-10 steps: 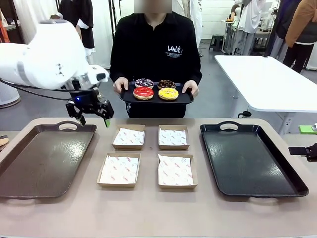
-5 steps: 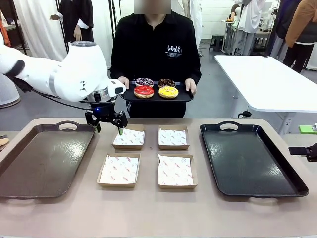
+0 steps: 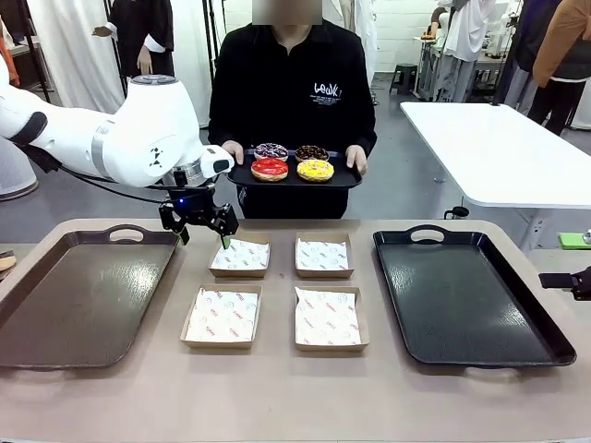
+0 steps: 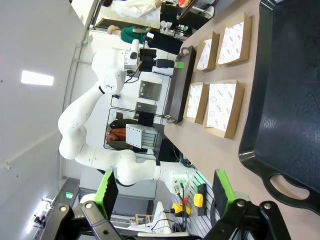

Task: Individually package the donuts and arrange them on the tray.
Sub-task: Pick up one Paper togo box.

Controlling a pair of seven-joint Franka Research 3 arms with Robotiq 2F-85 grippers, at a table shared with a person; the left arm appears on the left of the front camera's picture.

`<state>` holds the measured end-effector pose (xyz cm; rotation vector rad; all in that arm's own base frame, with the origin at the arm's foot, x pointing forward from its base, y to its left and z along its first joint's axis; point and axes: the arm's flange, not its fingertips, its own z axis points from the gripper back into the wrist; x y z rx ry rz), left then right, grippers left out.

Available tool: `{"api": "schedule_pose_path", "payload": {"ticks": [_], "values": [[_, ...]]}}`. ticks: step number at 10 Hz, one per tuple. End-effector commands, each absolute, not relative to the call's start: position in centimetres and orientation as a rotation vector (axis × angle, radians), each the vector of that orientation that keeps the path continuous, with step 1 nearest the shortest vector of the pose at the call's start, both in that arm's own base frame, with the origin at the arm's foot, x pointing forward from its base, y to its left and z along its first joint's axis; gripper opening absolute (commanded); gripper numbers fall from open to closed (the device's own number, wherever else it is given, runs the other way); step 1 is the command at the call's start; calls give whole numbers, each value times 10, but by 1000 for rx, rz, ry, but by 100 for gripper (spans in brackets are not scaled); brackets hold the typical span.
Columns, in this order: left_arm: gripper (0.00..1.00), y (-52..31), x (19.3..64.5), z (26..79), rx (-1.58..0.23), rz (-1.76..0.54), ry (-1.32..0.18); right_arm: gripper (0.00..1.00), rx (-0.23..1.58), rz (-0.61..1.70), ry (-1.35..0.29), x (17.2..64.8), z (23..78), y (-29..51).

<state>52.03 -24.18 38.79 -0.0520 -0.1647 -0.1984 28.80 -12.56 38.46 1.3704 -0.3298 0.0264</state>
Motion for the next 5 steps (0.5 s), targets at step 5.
{"api": "schedule_pose_path", "payload": {"ticks": [5], "values": [[100,-243,519,387,-52,-201,-163,100,1380,31,-345,288,385,-126]]}}
